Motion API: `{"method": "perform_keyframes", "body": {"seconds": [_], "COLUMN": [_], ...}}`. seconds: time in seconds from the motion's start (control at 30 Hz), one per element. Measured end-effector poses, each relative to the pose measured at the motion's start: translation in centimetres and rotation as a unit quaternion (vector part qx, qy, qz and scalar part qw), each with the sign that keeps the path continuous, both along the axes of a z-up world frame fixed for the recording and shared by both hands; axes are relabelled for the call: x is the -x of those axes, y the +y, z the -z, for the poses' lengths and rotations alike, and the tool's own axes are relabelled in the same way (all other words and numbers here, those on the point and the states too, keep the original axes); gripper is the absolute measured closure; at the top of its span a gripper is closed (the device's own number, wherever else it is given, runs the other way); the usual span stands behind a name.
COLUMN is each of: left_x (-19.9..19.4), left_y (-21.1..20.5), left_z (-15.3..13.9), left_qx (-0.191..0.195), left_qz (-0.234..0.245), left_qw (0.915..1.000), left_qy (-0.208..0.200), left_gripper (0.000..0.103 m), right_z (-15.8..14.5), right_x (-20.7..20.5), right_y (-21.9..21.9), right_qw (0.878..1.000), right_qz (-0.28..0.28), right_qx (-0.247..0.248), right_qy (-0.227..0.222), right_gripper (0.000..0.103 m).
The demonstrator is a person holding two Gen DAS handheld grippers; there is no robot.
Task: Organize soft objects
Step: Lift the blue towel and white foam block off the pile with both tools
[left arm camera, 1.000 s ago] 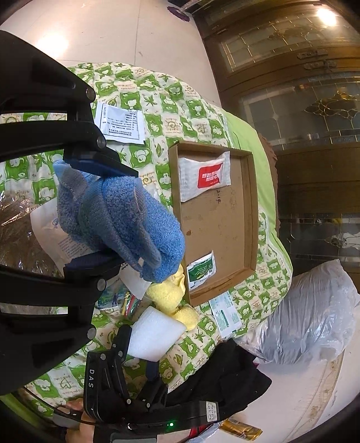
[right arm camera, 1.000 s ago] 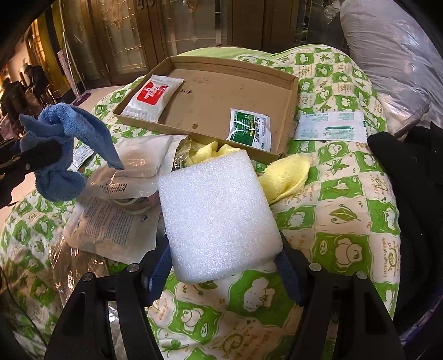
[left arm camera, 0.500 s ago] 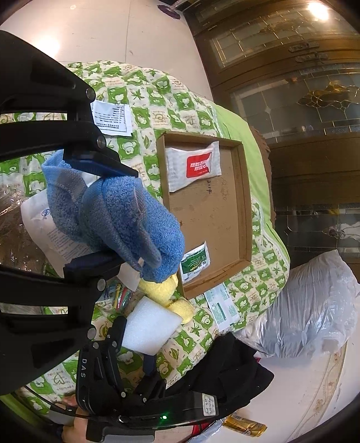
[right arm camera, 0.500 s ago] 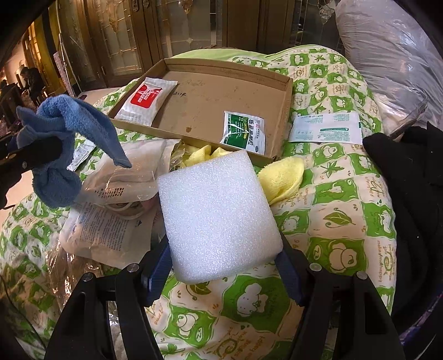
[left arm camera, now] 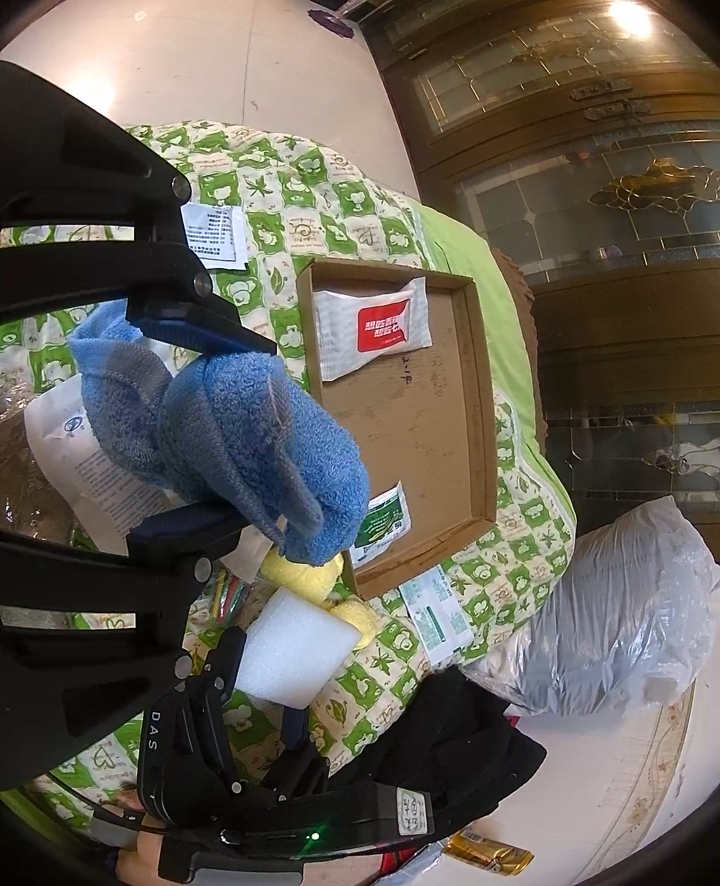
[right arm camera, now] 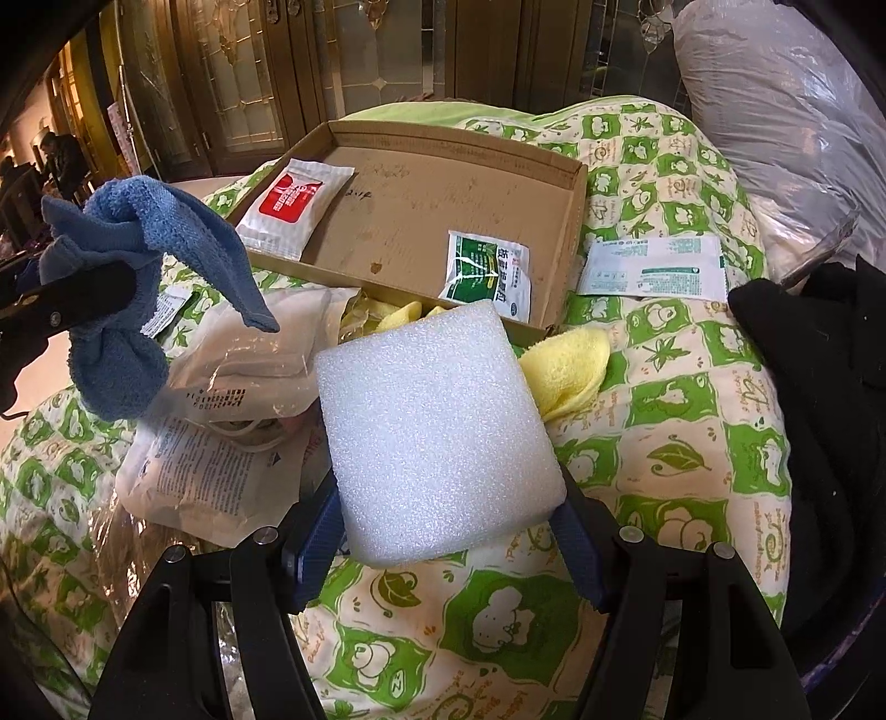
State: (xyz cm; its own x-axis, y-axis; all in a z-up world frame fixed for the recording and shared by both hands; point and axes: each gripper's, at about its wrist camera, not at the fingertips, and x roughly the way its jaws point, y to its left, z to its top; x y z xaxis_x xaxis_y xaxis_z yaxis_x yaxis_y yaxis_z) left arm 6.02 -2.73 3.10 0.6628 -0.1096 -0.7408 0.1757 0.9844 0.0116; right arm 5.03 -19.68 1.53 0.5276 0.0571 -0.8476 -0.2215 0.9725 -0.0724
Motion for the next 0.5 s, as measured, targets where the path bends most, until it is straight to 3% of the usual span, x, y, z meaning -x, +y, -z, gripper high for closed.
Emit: {"method": "perform_keyframes", "body": {"seconds": [0.5], "left_x": [-1.6], "left_y": [0.3], "left_z": [-0.5], "left_qx": [0.0], "left_qz": [-0.004], "left_qw": [1.0], "left_qy": [-0.008], "left_gripper": [0.057], "right_z": [-1.6], "right_x": [-1.4], "right_y": [0.5], "right_qw": [0.999], "right_qz": [-0.006], "right_qx": [0.013], "right_qy": [-0.032], "right_gripper": [0.034]}}
